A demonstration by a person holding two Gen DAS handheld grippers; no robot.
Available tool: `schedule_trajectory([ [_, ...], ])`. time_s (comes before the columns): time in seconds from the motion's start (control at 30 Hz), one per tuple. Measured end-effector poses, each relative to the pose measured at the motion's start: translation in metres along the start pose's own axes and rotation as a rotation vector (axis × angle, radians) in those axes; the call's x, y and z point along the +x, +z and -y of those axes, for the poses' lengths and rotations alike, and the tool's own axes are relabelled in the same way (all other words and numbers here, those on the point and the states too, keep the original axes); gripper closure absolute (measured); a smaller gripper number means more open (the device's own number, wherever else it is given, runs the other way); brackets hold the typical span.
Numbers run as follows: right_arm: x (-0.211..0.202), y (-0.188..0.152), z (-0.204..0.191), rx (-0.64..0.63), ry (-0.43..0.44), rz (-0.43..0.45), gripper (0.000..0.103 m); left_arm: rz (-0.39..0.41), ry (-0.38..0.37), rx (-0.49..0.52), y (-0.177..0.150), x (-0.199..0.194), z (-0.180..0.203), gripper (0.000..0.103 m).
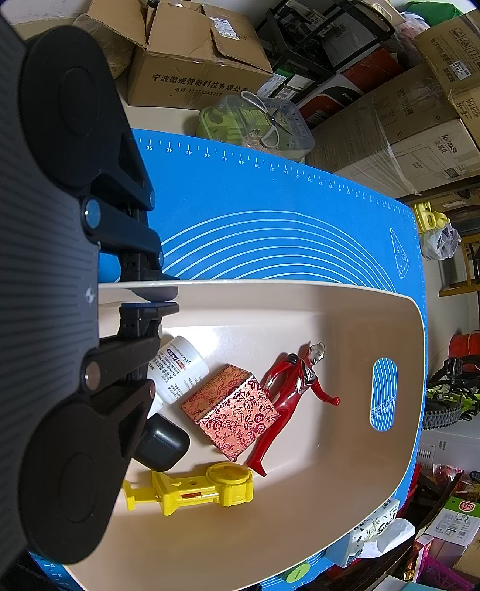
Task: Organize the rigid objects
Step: 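Grasp the green marker with the right tool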
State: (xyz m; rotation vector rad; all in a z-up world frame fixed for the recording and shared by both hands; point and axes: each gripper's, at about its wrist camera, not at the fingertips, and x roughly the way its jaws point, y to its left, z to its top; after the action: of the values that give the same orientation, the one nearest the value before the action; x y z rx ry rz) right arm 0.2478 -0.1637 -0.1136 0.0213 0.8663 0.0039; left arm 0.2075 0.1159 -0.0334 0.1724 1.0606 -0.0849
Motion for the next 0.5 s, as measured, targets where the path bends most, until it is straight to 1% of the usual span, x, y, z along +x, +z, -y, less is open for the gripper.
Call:
schedule_trajectory([
  [0.07, -0.002, -0.001, 0.0, 0.001, 0.005, -0.003, 0.069, 0.0, 0.0, 0.0, 0.0, 0.0, 0.0, 0.094],
  [0.2, -0.012, 0.002, -0.001, 0.009, 0.02, 0.023, 0.069, 0.0, 0.001, 0.0, 0.0, 0.0, 0.0, 0.094],
  [0.37, -0.033, 0.008, -0.001, 0.039, 0.04, 0.071, 0.069, 0.0, 0.001, 0.0, 0.0, 0.0, 0.0, 0.094],
  [0.5, -0.055, 0.014, -0.002, 0.052, 0.054, 0.13, 0.069, 0.0, 0.001, 0.0, 0.0, 0.0, 0.0, 0.094],
])
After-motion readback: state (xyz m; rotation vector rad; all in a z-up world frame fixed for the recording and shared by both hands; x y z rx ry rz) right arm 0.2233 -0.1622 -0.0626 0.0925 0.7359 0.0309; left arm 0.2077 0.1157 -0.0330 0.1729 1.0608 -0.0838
